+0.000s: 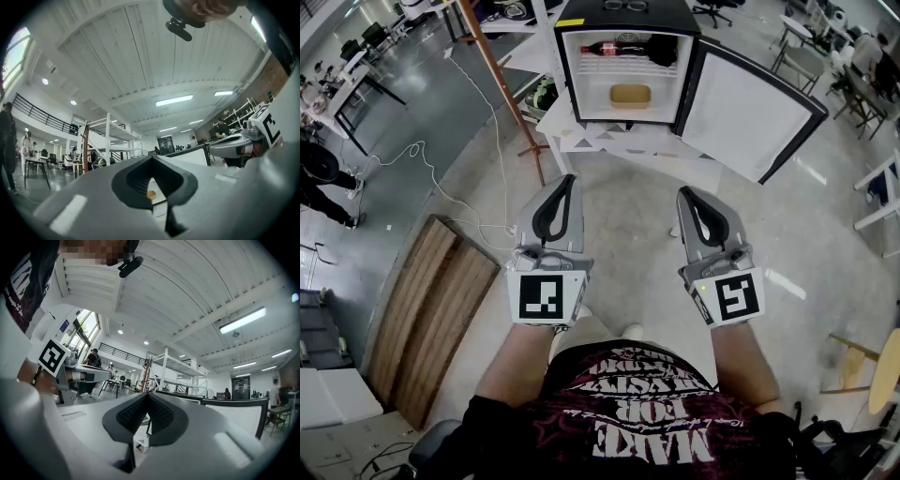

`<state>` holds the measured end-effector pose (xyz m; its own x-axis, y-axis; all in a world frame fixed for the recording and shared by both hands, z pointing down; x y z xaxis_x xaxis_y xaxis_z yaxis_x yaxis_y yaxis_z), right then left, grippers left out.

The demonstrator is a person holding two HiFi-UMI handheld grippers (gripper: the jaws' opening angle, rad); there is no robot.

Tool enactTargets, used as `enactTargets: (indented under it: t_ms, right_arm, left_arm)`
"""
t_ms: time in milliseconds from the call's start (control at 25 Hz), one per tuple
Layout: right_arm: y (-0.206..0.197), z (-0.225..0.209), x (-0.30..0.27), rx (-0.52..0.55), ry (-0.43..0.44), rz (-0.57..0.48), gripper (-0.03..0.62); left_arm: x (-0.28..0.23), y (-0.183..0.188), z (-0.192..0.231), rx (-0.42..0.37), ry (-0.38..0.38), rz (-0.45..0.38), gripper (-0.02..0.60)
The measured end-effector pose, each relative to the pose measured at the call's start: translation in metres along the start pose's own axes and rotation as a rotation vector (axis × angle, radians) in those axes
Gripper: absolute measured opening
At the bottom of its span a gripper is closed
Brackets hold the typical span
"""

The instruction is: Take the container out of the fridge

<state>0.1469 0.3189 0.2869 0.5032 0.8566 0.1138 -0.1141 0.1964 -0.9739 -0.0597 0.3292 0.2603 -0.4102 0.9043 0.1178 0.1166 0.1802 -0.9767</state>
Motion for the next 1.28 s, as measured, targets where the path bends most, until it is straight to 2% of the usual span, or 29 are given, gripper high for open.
enactTargets:
  t_ms: [320,600,720,1000,1280]
  right_arm:
    - [-0.002,-0.003,-0.004,-0.054,-0.009,-0.014,0.023]
    - [-0.007,-0.01,-0.015,-0.08,-0.042,-0.038,0.025]
    - [-0.011,-0.012,-0.026,-0.074,-0.056,-0.031,0.026]
    - [-0.022,-0.02,-0.061,-0.067,-0.083,0.001,0.025]
    - [-0.034,-0.024,-0.097,-0.069,-0.1,0.031,0.025]
  left_arm:
    - [0.0,-0.001,0.004,-0.011,0.005,0.002,0.0]
    - [-0.009,-0.014,0.02,0.018,-0.004,-0.012,0.0]
    - [-0.019,-0.022,0.031,0.04,-0.012,-0.009,0.0]
    - [-0.054,-0.034,0.052,0.03,-0.06,-0.014,0.0]
    - [-0.085,-0.047,0.084,0.055,-0.052,0.009,0.0]
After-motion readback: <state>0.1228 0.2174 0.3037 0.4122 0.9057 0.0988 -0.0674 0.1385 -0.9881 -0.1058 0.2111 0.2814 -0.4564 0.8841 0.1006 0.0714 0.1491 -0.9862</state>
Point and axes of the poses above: the fingertips, and each gripper's own axes: x backward along the fingers, z to its left, y out of its top, the point moved 6 cm from there along x, backward along the fingers, and after that the axes turned 7 degrees about -y, right-handed, at the moved point
